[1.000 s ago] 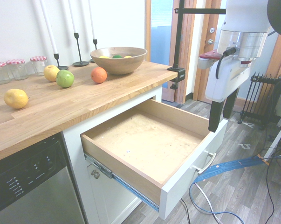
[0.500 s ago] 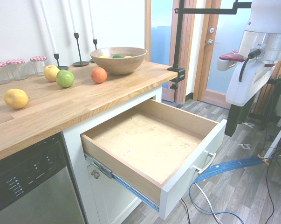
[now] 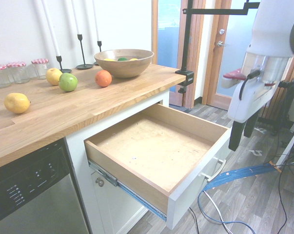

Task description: Close the drawer

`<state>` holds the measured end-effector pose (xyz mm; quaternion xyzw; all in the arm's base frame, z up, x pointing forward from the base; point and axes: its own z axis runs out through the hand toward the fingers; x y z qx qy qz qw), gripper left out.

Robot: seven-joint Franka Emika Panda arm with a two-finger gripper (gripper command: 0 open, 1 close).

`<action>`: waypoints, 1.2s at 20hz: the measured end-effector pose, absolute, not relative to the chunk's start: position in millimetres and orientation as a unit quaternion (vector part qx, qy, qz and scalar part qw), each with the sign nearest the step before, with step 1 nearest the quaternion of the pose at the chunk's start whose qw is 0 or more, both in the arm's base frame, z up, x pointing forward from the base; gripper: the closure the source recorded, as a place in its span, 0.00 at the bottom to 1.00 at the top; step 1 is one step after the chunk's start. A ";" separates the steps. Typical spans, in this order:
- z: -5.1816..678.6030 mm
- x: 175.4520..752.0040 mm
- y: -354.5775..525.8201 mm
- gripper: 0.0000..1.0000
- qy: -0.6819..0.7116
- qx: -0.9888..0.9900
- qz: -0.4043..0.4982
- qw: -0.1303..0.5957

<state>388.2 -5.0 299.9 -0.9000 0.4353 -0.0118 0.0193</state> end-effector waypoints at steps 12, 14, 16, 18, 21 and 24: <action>167.7 383.4 -23.7 0.00 0.425 -0.905 0.015 0.012; 148.7 379.6 -25.2 0.00 0.416 -0.909 0.009 0.014; 133.6 375.8 -24.3 0.00 0.410 -0.912 0.002 0.016; 124.9 372.7 -20.7 0.00 0.403 -0.915 0.000 0.023; 123.9 371.8 -20.9 0.00 0.400 -0.916 0.001 0.039; 124.5 370.7 -30.8 0.00 0.403 -0.914 0.001 0.047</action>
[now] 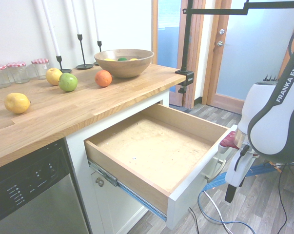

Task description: Close the drawer

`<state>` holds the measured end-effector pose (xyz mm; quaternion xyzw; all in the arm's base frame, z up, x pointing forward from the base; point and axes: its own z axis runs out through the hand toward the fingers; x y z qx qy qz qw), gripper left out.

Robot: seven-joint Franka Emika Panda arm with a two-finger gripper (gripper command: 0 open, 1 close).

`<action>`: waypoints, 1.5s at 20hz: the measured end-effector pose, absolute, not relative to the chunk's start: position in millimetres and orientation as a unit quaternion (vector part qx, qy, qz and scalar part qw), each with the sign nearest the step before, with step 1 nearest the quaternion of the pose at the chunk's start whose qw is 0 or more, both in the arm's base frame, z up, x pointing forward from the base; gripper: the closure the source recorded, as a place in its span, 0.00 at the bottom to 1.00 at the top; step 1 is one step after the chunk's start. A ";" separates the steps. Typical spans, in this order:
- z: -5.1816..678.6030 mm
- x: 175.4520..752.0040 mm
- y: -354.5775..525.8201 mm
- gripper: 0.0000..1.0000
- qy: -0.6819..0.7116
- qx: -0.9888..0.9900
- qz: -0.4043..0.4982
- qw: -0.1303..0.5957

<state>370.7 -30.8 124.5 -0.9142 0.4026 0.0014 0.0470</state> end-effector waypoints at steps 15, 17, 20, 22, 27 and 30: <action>121.1 367.7 -36.4 1.00 0.397 -0.918 -0.010 0.026; 121.0 367.6 -35.0 1.00 0.396 -0.918 -0.010 0.023; 121.1 367.4 -35.5 1.00 0.396 -0.918 -0.012 0.020; 121.2 367.4 -36.7 1.00 0.397 -0.918 -0.013 0.017; 121.5 368.0 -35.5 1.00 0.396 -0.918 -0.013 0.017; 121.6 368.2 -33.7 1.00 0.395 -0.919 -0.014 0.016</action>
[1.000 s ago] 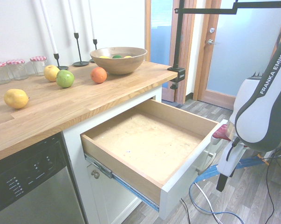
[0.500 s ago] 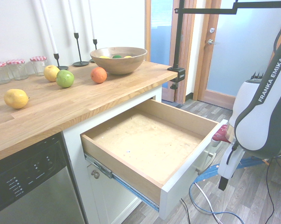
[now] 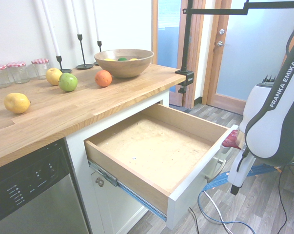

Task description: Close the drawer

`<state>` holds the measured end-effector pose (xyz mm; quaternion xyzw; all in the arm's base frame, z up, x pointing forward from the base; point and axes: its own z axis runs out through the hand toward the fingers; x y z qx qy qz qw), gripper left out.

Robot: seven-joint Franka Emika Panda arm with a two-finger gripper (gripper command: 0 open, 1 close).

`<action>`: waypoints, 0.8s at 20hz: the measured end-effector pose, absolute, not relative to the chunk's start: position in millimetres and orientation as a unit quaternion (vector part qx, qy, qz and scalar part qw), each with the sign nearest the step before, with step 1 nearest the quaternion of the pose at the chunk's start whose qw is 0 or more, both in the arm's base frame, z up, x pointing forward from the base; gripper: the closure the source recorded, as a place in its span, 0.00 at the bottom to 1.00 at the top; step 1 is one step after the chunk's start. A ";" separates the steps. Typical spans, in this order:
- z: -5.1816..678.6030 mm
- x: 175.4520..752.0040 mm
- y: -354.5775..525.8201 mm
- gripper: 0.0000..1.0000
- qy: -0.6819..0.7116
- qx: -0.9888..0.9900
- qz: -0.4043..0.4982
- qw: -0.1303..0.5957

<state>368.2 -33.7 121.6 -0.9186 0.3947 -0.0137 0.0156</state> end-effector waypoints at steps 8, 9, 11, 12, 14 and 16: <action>122.0 368.5 -35.6 1.00 0.395 -0.919 -0.016 0.011; 122.1 368.9 -35.7 1.00 0.394 -0.919 -0.016 0.010; 122.7 370.0 -35.8 1.00 0.392 -0.920 -0.018 0.009; 123.3 370.8 -35.8 1.00 0.392 -0.920 -0.019 0.008; 124.8 374.1 -34.9 1.00 0.391 -0.920 -0.021 0.008; 126.7 379.9 -34.2 1.00 0.390 -0.920 -0.024 0.009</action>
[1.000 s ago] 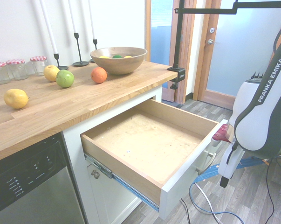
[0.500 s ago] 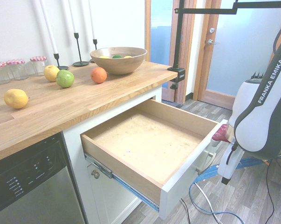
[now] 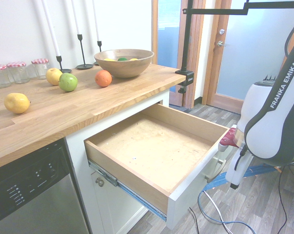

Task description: Close the drawer

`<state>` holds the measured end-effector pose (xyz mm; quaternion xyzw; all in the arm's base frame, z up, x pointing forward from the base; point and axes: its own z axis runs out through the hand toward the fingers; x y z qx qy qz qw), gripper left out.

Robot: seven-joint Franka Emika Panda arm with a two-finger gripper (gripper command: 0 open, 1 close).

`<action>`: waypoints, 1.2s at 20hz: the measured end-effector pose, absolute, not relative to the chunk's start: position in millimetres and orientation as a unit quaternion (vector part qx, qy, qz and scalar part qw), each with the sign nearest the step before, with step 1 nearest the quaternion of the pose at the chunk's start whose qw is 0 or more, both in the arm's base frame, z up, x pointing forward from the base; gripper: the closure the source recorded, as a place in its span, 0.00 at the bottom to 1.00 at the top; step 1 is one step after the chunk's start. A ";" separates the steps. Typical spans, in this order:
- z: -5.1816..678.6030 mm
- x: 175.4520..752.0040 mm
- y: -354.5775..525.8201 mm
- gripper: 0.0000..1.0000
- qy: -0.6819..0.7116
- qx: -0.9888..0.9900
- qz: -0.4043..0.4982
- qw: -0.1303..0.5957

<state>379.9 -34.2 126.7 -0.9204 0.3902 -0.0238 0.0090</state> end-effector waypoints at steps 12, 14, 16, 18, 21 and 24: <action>138.2 416.2 -40.1 1.00 0.393 -0.919 -0.023 0.017; 137.6 421.2 -40.0 1.00 0.393 -0.919 -0.020 0.016; 135.6 427.6 -39.3 1.00 0.394 -0.919 -0.018 0.016; 132.4 434.8 -38.8 1.00 0.394 -0.919 -0.016 0.016; 129.5 447.4 -39.6 1.00 0.394 -0.919 -0.015 0.015; 130.0 460.1 -42.4 1.00 0.394 -0.919 -0.014 0.014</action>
